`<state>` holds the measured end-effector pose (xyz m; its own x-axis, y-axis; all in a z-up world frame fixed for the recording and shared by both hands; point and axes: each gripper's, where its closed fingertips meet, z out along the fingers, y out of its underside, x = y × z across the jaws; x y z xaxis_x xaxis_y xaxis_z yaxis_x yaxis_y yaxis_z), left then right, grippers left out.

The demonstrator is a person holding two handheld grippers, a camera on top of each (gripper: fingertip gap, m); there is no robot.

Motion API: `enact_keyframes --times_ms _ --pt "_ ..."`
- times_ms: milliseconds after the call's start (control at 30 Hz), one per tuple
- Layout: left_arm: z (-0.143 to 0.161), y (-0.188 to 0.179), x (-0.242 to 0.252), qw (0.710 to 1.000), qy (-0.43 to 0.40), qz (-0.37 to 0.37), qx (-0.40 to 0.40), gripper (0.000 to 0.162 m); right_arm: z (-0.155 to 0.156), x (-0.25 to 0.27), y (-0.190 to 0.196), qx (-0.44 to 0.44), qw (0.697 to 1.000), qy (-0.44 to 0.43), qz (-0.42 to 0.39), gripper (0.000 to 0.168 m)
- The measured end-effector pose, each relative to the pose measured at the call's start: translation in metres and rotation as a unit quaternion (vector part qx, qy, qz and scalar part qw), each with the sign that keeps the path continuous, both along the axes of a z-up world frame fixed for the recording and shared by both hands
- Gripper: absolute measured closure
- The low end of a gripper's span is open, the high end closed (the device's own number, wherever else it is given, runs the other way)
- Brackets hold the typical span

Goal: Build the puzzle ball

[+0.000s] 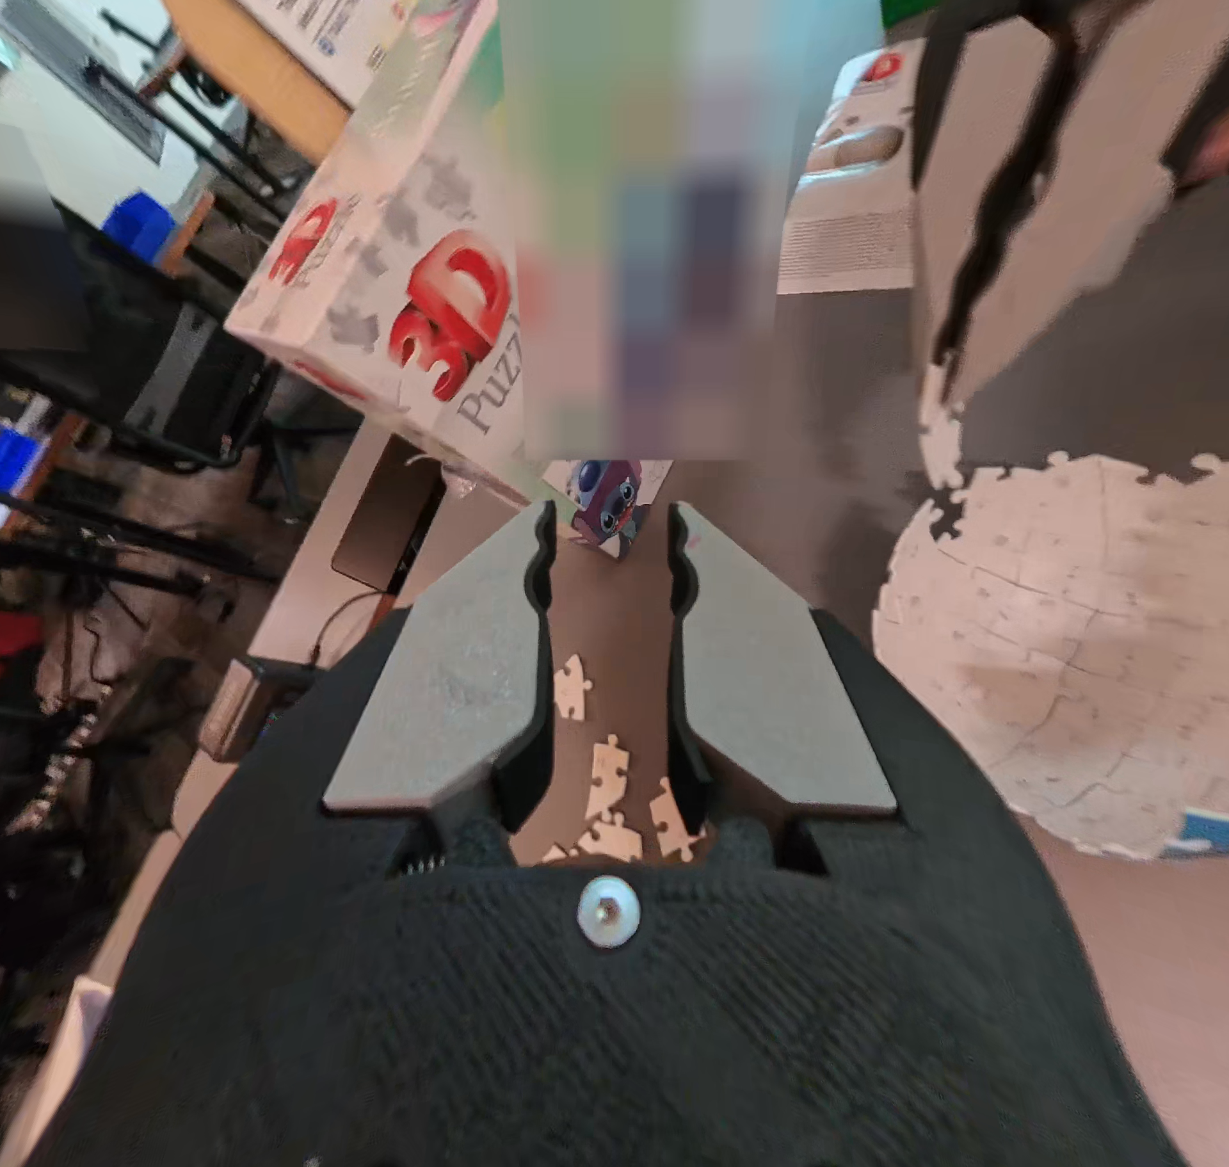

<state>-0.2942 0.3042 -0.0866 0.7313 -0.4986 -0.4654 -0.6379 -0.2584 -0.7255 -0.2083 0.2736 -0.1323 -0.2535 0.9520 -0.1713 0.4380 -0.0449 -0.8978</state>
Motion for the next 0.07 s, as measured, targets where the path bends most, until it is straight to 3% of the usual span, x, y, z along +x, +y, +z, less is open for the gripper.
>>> enact_keyframes --times_ms 33,67 --pt "0.0008 0.0005 -0.002 1.0 -0.017 0.007 -0.007 0.131 -0.0029 -0.0002 -0.004 0.012 1.0 -0.008 0.005 0.168" --pt "0.0011 0.001 -0.0026 0.999 -0.032 0.011 -0.013 0.132 -0.0046 -0.0007 -0.0081 0.021 1.0 -0.013 0.011 0.168"
